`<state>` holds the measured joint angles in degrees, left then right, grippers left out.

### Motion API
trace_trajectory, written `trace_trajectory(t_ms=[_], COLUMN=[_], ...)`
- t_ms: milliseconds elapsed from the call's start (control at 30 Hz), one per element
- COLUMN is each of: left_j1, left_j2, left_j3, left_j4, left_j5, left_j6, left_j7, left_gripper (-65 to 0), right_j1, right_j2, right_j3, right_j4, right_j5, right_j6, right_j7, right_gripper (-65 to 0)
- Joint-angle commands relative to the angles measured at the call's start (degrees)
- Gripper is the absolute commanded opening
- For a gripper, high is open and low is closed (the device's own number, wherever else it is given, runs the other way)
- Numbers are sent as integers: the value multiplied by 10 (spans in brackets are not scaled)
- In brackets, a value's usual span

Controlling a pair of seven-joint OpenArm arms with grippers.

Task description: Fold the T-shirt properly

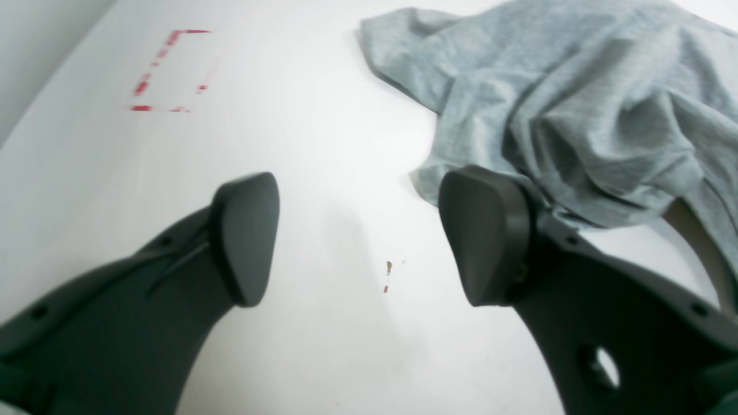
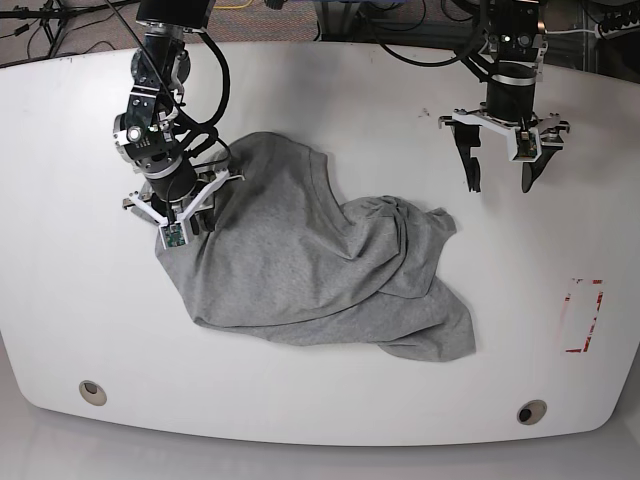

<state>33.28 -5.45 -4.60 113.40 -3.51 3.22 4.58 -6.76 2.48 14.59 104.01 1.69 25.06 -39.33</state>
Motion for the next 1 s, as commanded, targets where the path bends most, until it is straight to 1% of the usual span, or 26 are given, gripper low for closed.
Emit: trace_trajectory(t_ms=[0,200,267,467,533,600,667,800,967], left_j1=[3,5,6,7,7,5,6,6,1], left_j2=[-2,-2,-2,-2,-2,-3,-3,-2,-1], left_j3=[-2,-2,0,0,-1,-3,-4,-6,0], left_j4=[11,12,14,13,13,13,13,13,12], left_j5=[0,-1,-3,-4,-5,-3,-4,-4,-3], left_j6=[3,14,11,12,11,7,6,4,7], left_j7=[-18,-18,-20,-19,-21,-23,-24,-25,-22], left_gripper=[-205,-205,-208,-209,-208,-208,-208,-207,-209], right_j1=[10,17,14,14,10,-6,-11,-17,-10], right_j2=[3,3,9,8,9,10,11,10,7], right_j3=[5,9,13,20,25,47,57,79,75], right_j4=[-10,-34,-45,-46,-40,-8,3,23,28], right_j5=[7,5,5,16,28,74,97,138,156], right_j6=[-4,-5,-2,-1,0,3,4,7,7], right_j7=[13,13,16,15,13,7,4,-2,4], right_gripper=[-538,-537,-533,-505,-491,-462,-454,-459,-488])
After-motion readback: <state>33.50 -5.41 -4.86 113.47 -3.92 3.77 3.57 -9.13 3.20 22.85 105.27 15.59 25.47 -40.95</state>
